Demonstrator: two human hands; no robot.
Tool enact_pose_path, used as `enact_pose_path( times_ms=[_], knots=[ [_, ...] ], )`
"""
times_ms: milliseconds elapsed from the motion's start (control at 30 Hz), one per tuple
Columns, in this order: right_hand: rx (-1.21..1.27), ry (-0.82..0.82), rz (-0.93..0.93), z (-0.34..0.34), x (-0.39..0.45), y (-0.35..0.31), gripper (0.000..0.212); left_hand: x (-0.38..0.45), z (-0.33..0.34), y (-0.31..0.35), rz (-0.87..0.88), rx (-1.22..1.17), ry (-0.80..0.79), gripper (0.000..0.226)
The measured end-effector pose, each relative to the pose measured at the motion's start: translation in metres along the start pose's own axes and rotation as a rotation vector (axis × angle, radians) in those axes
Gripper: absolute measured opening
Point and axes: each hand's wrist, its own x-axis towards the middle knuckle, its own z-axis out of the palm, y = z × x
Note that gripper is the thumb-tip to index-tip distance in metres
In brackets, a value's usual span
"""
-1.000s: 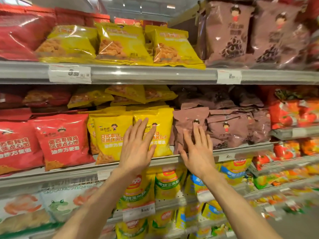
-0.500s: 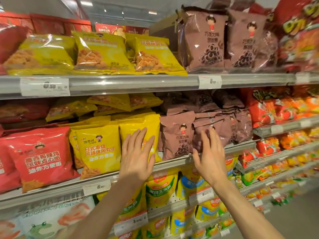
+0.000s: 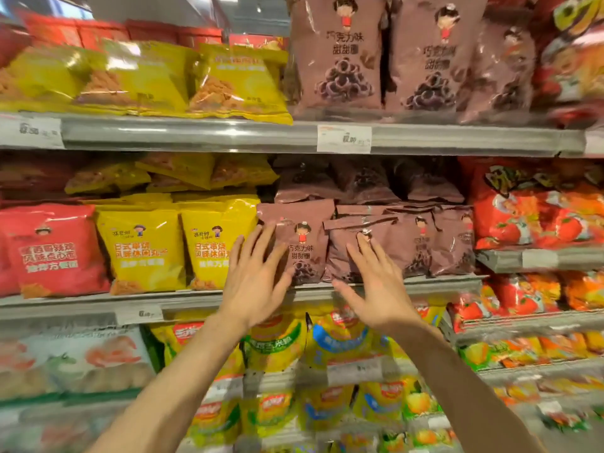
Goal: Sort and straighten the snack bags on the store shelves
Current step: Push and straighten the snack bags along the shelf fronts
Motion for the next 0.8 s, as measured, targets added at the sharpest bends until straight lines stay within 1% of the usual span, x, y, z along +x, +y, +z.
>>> enact_pose_path(
  times_ms=[33, 100, 167, 200, 300, 367, 433, 500, 533, 567, 633, 800],
  knots=[
    [0.057, 0.008, -0.007, -0.002, -0.003, 0.005, 0.081, -0.005, -0.003, 0.005, -0.033, -0.027, -0.013, 0.057],
    [0.179, 0.087, 0.002, -0.003, -0.014, 0.007, 0.082, -0.019, -0.009, 0.021, -0.097, -0.109, -0.033, 0.060],
    [0.267, 0.194, 0.005, 0.004, -0.028, 0.010, 0.075, -0.034, -0.016, 0.040, -0.150, -0.218, -0.047, 0.060],
    [0.312, 0.209, 0.023, 0.006, -0.035, 0.011, 0.071, -0.041, -0.019, 0.049, -0.184, -0.271, -0.055, 0.058],
    [0.426, 0.105, 0.106, -0.002, -0.052, 0.015, 0.060, -0.057, -0.029, 0.073, -0.269, -0.374, -0.045, 0.054],
    [0.431, 0.069, 0.123, -0.008, -0.062, 0.018, 0.059, -0.062, -0.036, 0.086, -0.292, -0.431, -0.011, 0.052],
    [0.421, 0.105, 0.134, -0.017, -0.070, 0.016, 0.058, -0.062, -0.041, 0.092, -0.282, -0.483, 0.021, 0.050],
    [0.430, 0.206, 0.140, -0.030, -0.070, 0.014, 0.048, -0.053, -0.046, 0.093, -0.259, -0.518, 0.043, 0.048],
    [0.444, 0.217, 0.164, -0.043, -0.068, 0.014, 0.043, -0.046, -0.049, 0.092, -0.243, -0.516, 0.061, 0.049],
    [0.444, 0.207, 0.179, -0.056, -0.065, 0.013, 0.042, -0.039, -0.053, 0.092, -0.222, -0.511, 0.090, 0.050],
    [0.406, 0.228, 0.168, -0.083, -0.060, 0.013, 0.047, -0.021, -0.063, 0.094, -0.169, -0.518, 0.148, 0.052],
    [0.274, 0.370, 0.080, -0.136, -0.042, 0.012, 0.059, 0.031, -0.096, 0.101, -0.023, -0.487, 0.215, 0.052]
  ],
)
